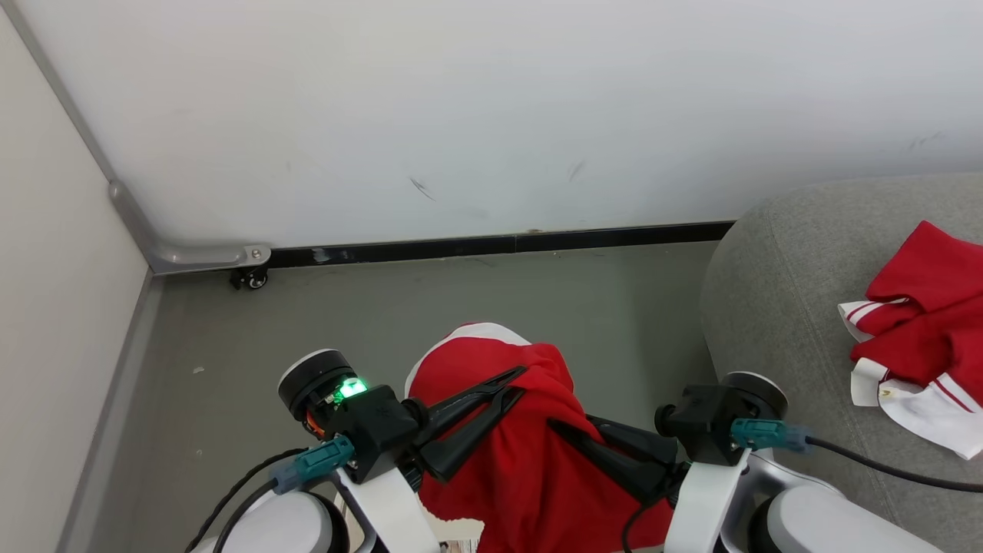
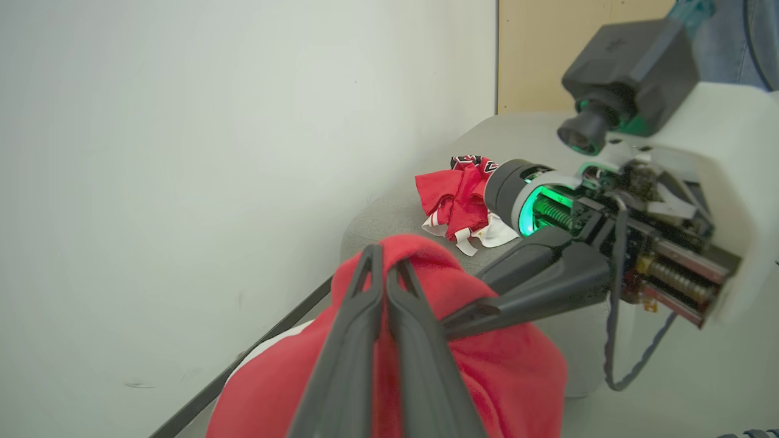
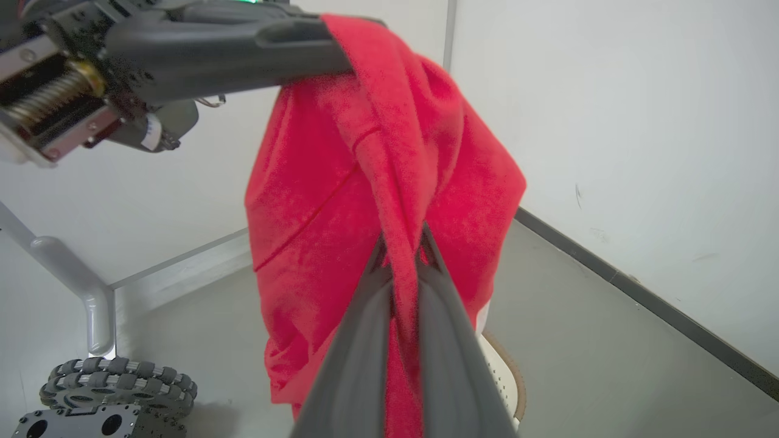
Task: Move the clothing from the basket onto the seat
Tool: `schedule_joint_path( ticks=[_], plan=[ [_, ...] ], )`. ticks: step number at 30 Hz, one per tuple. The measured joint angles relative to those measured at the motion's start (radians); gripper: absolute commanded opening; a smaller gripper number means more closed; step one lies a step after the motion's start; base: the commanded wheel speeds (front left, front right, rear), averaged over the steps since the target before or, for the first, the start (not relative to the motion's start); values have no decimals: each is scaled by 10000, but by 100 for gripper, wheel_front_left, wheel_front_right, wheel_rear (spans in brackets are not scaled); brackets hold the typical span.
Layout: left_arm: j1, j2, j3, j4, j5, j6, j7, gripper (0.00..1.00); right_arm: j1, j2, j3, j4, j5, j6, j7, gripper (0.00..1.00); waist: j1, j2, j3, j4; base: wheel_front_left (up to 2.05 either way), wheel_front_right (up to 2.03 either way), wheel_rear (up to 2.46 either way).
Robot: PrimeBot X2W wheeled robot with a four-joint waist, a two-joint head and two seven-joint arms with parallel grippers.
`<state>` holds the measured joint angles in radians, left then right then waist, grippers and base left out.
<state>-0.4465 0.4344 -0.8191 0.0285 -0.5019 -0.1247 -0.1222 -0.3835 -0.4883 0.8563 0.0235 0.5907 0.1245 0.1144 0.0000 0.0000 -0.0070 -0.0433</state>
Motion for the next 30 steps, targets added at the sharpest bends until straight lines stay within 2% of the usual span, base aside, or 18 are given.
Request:
schedule_joint_path(
  ticks=[14,15,16,17,18,21,22,30],
  plan=[
    [1,151,207,92,-826,-23,82,0,-111,-61,-585,224,217,6,-554,0,0,0,102,-146,0,0,0],
    [1,146,244,125,-872,-35,79,9,-110,-52,-673,245,217,40,-616,0,0,0,110,-161,0,0,0],
    [1,142,267,153,-909,-35,75,33,-110,-42,-765,265,217,69,-663,0,0,0,120,-176,0,0,0],
    [1,123,311,180,-949,-48,73,45,-110,-35,-826,299,217,75,-713,0,-1,0,129,-189,0,0,0],
    [1,104,343,201,-974,-50,71,49,-107,-25,-892,336,222,77,-767,0,0,0,139,-203,0,0,0],
    [1,33,387,247,-1034,-79,35,94,-106,2,-1078,408,274,81,-884,0,0,0,171,-243,0,0,0],
    [1,8,403,257,-1049,-79,-19,100,-105,6,-1137,426,276,86,-918,0,-1,0,182,-257,0,0,0],
    [2,-21,575,499,-1197,-77,-278,100,-66,-134,-1965,794,318,63,-1197,0,0,0,251,-396,0,0,0]
  ],
)
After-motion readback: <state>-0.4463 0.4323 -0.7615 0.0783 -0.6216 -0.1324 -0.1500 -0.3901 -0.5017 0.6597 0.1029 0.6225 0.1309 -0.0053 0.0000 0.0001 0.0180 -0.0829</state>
